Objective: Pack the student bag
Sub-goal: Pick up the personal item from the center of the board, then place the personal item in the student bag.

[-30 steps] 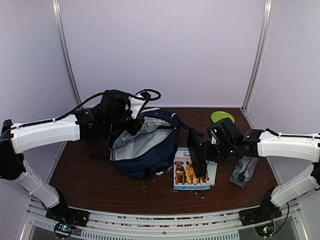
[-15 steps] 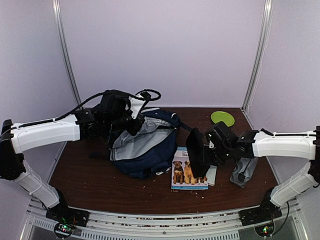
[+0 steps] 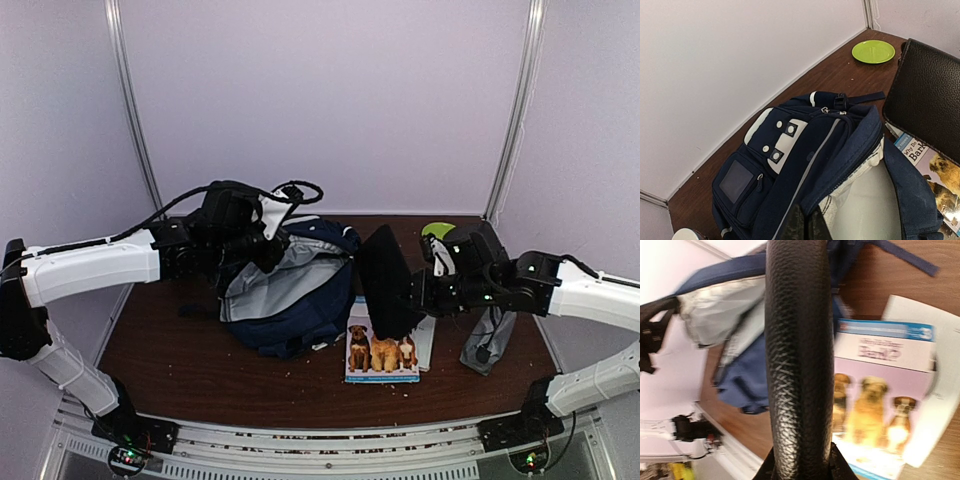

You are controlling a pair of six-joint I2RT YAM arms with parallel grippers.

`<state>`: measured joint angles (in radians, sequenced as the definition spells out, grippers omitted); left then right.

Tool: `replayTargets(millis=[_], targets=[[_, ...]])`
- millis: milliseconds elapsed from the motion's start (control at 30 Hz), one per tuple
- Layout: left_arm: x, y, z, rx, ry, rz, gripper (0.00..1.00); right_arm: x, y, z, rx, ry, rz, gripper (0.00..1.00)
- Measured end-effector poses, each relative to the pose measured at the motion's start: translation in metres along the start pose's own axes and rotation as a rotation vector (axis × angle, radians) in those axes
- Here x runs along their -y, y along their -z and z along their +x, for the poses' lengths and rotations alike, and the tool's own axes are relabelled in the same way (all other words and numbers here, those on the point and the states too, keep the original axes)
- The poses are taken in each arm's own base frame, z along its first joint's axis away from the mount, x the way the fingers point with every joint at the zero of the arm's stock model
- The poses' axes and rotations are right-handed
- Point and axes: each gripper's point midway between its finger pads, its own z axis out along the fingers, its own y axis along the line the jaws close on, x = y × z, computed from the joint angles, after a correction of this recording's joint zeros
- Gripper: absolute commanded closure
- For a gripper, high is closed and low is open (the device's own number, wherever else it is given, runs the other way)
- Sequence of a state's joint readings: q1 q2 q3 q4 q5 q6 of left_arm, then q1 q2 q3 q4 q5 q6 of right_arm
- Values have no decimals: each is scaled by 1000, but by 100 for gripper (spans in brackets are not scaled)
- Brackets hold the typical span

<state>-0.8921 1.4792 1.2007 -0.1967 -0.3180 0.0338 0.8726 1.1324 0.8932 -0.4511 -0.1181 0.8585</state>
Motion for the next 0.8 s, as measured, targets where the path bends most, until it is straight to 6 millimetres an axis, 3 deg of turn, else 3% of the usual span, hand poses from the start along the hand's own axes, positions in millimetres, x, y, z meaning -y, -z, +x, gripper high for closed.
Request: replayTargets(millis=[100, 233, 400, 500, 667, 800], targets=[[0, 0, -1, -1, 2, -1, 100, -34, -2, 1, -24, -35, -126, 100], [-8, 2, -6, 5, 8, -33, 100, -58, -31, 11, -102, -95, -169, 100], [-9, 11, -13, 23, 8, -43, 100, -84, -62, 45, -247, -132, -248, 100], [-14, 20, -19, 41, 10, -53, 100, -98, -60, 51, -278, -148, -304, 100], [-19, 31, -28, 69, 9, -66, 100, -123, -47, 43, -275, -173, -413, 100], [-16, 40, -35, 97, 5, -55, 100, -132, -53, 41, -283, -222, -447, 100]])
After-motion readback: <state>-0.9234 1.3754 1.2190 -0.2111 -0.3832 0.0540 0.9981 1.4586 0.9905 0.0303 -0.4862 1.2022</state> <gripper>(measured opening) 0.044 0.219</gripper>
